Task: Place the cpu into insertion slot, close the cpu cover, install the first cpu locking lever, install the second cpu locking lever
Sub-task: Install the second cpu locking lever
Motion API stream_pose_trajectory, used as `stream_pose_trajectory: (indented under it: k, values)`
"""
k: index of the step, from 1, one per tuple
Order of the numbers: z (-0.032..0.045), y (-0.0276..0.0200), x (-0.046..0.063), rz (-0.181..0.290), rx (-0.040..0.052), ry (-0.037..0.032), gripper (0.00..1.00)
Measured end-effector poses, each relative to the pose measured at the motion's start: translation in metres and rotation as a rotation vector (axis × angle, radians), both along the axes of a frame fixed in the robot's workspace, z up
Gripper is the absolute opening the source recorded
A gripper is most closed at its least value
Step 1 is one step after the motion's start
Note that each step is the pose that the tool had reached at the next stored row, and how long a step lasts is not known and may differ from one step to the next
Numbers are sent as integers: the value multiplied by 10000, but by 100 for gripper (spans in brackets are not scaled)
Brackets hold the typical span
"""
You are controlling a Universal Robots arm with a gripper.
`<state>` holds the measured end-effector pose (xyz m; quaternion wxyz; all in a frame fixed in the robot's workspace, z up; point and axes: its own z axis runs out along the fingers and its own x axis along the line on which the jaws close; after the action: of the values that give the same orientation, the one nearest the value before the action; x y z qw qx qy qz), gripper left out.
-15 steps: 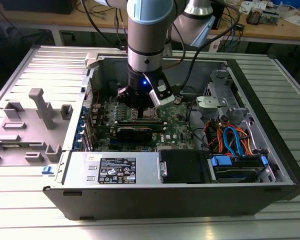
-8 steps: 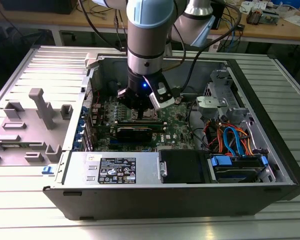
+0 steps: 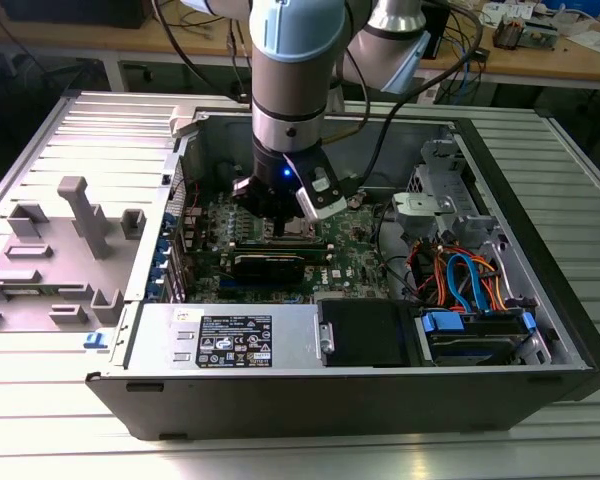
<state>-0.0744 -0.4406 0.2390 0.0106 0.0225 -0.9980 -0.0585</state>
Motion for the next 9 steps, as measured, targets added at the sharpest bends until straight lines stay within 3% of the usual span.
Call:
stream_pose_trajectory:
  k: [4,9]
  values:
    - [-28,-21,-29,34,253,0,11]
    - [-99,-52,-54,93,341,1,11]
